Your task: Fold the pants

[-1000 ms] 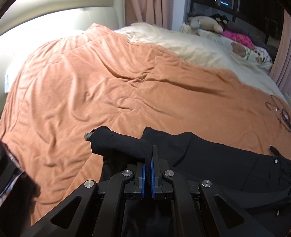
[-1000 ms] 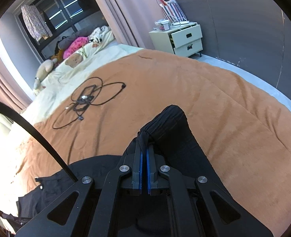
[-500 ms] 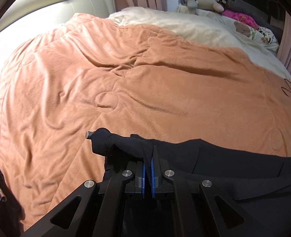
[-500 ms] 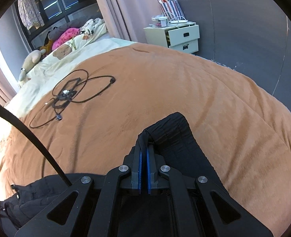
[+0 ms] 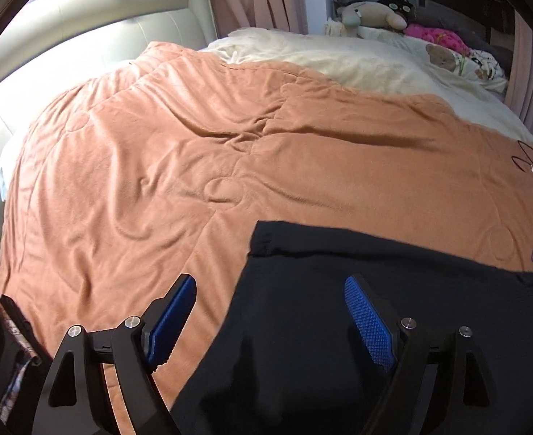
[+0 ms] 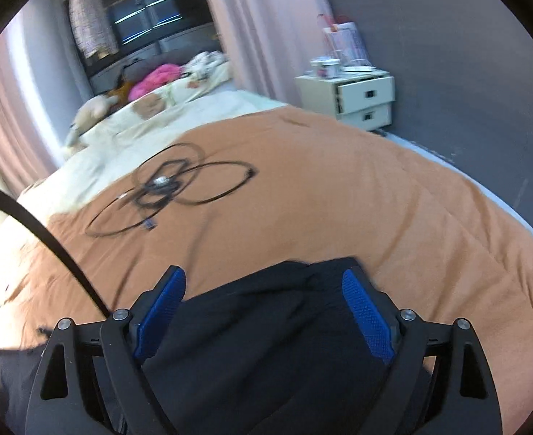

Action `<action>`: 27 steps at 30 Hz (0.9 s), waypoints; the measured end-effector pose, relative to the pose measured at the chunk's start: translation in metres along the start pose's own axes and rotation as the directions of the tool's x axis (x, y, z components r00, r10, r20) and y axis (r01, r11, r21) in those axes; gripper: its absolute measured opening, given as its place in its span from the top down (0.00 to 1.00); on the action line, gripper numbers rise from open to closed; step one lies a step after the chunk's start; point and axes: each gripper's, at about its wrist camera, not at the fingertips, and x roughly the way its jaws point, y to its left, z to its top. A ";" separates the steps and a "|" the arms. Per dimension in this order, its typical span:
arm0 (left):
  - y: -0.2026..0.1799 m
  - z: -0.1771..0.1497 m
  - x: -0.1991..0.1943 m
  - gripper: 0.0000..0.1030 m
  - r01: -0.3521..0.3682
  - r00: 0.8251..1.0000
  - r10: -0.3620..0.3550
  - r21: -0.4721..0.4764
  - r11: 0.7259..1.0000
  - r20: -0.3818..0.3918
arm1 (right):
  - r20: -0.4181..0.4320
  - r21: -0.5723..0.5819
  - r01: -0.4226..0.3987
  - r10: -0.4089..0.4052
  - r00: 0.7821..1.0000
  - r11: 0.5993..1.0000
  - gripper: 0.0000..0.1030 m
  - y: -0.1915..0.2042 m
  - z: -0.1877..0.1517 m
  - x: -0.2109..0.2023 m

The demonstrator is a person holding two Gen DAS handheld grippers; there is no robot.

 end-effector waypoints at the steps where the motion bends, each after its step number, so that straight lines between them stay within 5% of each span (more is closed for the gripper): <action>1: 0.005 -0.004 -0.005 0.17 -0.009 1.000 0.009 0.006 1.000 -0.002 | -0.010 -0.027 -0.011 0.011 1.000 1.000 0.14 0.008 -0.004 -0.001; 9: 0.047 -0.031 -0.017 0.28 -0.015 0.998 0.014 -0.021 1.000 -0.066 | -0.071 -0.269 -0.096 0.080 0.994 0.958 0.20 0.073 -0.026 0.005; 17: 0.081 -0.072 -0.008 0.38 -0.014 0.983 -0.003 -0.095 0.995 -0.181 | -0.156 -0.412 -0.199 0.146 0.977 0.889 0.26 0.098 -0.021 0.029; 27: 0.094 -0.118 -0.005 0.57 0.052 0.954 -0.109 -0.205 0.977 -0.281 | -0.231 -0.519 -0.245 0.141 0.963 0.819 0.26 0.137 -0.030 0.057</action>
